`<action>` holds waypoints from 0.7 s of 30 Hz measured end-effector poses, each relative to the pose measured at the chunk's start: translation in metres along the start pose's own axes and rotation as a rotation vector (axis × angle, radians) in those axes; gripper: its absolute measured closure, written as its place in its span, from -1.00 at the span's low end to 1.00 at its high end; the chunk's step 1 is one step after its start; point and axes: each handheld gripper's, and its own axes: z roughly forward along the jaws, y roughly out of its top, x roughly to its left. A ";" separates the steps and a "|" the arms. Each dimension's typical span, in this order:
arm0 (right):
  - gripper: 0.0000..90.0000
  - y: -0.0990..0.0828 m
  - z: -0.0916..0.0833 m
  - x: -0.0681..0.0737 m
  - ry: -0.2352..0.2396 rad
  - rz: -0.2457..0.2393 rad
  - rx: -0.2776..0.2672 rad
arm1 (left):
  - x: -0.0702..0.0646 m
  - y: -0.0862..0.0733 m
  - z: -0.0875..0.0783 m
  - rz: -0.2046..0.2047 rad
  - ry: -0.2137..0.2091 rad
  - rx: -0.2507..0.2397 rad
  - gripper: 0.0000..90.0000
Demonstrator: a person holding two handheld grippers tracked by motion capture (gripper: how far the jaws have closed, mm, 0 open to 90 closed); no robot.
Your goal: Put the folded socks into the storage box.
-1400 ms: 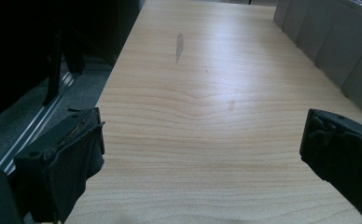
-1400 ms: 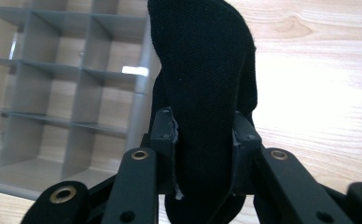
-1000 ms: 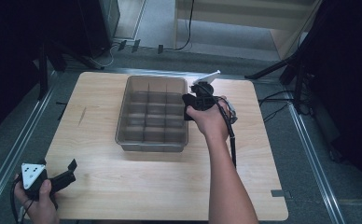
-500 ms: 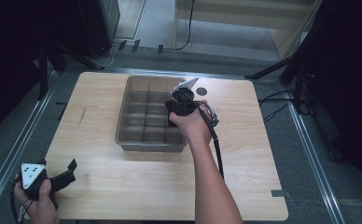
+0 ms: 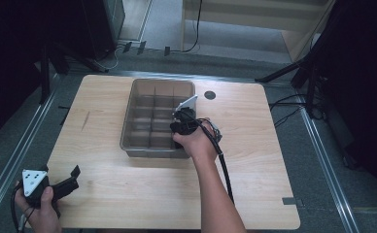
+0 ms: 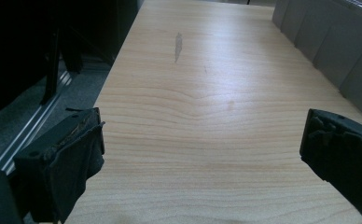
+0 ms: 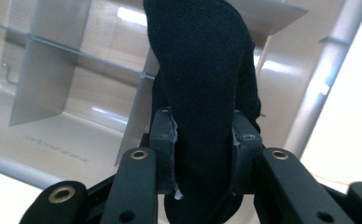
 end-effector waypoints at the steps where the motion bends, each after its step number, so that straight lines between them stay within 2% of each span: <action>1: 0.52 -0.001 0.002 0.001 -0.002 -0.003 0.004 | 0.000 0.000 0.000 0.000 0.000 0.000 -1.00; 5: 0.44 -0.002 0.005 0.004 -0.019 -0.008 0.010 | 0.000 0.000 0.000 -0.001 -0.001 -0.002 -1.00; 6: 0.22 -0.001 0.005 0.004 0.007 -0.004 0.036 | 0.000 0.000 0.000 -0.001 -0.001 -0.003 -1.00; 7: 0.16 -0.001 0.004 0.002 0.031 -0.006 0.047 | 0.000 0.000 0.000 -0.001 -0.001 -0.003 -1.00; 8: 0.16 -0.001 0.004 0.002 0.031 -0.006 0.047 | 0.000 0.000 0.000 -0.001 -0.003 -0.002 -1.00; 9: 0.08 0.000 -0.004 -0.003 0.072 0.021 0.047 | 0.000 0.000 0.000 -0.003 -0.003 -0.004 -1.00; 11: 0.09 0.000 -0.007 -0.006 0.084 0.029 0.042 | 0.000 0.000 0.000 -0.004 -0.003 -0.003 -1.00; 13: 0.06 0.001 -0.020 -0.013 0.110 0.047 0.025 | 0.000 0.000 0.000 -0.004 -0.003 -0.004 -1.00; 15: 0.11 0.002 -0.024 -0.014 0.110 0.050 0.022 | 0.000 0.000 0.000 -0.002 -0.001 -0.002 -1.00; 17: 0.32 0.001 -0.029 -0.016 0.123 0.051 0.006 | 0.000 0.000 0.000 0.003 0.000 0.001 -1.00; 19: 0.61 0.000 -0.029 -0.014 0.135 0.041 -0.008 | 0.000 0.000 0.000 0.003 -0.006 0.001 -1.00; 21: 0.74 0.000 -0.024 -0.010 0.121 0.020 -0.011 | -0.002 0.000 0.001 0.000 -0.011 0.001 -1.00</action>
